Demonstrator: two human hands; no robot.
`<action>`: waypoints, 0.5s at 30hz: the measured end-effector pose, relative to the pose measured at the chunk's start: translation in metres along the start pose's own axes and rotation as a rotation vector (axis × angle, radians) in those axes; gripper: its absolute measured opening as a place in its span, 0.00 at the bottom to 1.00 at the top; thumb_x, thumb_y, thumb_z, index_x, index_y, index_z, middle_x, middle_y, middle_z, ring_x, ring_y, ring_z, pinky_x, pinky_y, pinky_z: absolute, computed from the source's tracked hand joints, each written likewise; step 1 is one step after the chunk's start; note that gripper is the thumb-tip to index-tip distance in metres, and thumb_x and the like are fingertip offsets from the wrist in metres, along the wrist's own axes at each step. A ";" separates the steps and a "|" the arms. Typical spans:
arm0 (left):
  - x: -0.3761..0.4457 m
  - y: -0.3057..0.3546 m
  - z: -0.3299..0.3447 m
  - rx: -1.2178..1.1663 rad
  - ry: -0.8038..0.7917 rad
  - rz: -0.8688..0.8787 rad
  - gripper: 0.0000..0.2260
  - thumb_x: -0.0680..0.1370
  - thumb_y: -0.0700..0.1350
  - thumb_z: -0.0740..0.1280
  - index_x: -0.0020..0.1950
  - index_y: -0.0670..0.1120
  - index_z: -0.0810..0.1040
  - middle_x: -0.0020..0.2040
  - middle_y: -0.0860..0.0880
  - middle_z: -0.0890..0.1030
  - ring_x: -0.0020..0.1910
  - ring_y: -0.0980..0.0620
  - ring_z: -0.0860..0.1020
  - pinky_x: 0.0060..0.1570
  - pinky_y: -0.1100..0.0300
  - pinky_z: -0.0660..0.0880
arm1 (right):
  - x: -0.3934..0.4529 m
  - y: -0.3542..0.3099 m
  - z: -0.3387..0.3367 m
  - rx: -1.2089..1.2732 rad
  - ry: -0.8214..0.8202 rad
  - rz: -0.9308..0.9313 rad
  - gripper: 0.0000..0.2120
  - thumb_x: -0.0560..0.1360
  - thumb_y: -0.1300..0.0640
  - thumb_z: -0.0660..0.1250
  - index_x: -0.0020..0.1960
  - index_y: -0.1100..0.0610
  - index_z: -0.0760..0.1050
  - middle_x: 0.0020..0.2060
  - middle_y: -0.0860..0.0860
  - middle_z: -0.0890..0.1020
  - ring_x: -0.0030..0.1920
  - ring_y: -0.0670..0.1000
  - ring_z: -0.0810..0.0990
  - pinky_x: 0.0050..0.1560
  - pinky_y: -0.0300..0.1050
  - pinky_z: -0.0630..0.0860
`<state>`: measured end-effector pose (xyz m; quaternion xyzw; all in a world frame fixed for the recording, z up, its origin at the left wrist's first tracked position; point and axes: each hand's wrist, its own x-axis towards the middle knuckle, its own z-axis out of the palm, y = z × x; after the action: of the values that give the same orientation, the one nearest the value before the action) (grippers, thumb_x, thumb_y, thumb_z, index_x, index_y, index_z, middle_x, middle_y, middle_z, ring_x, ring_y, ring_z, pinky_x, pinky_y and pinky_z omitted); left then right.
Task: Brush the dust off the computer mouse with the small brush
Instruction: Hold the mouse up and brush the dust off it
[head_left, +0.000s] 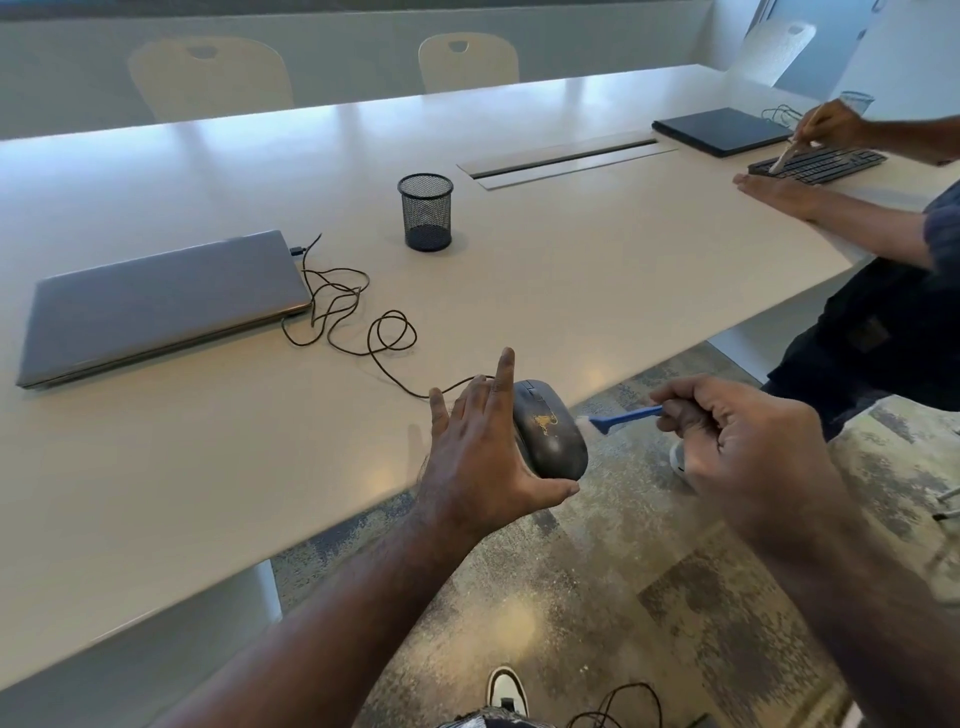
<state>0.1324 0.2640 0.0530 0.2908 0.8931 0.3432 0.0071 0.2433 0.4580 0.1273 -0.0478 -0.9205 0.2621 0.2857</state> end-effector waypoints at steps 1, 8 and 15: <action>0.000 0.000 0.000 0.003 -0.003 -0.001 0.64 0.60 0.71 0.74 0.79 0.56 0.31 0.78 0.48 0.62 0.79 0.49 0.55 0.76 0.41 0.34 | 0.001 0.000 -0.001 0.004 0.009 0.008 0.09 0.76 0.59 0.66 0.53 0.51 0.81 0.38 0.40 0.82 0.39 0.38 0.81 0.36 0.34 0.79; -0.001 0.002 0.002 0.029 -0.010 0.009 0.64 0.62 0.70 0.74 0.79 0.55 0.30 0.79 0.46 0.60 0.80 0.49 0.53 0.76 0.42 0.33 | 0.000 -0.017 0.011 0.224 -0.032 0.111 0.10 0.76 0.58 0.68 0.56 0.48 0.80 0.39 0.41 0.84 0.39 0.39 0.84 0.39 0.37 0.82; -0.002 0.003 0.000 0.001 0.001 0.013 0.64 0.62 0.70 0.75 0.78 0.57 0.30 0.79 0.47 0.59 0.80 0.49 0.52 0.76 0.42 0.33 | 0.008 0.002 0.014 0.221 -0.018 0.308 0.08 0.78 0.58 0.68 0.51 0.46 0.81 0.34 0.39 0.84 0.38 0.38 0.84 0.38 0.35 0.81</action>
<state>0.1355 0.2643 0.0545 0.2963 0.8914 0.3430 0.0042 0.2292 0.4550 0.1205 -0.1539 -0.8704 0.4028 0.2376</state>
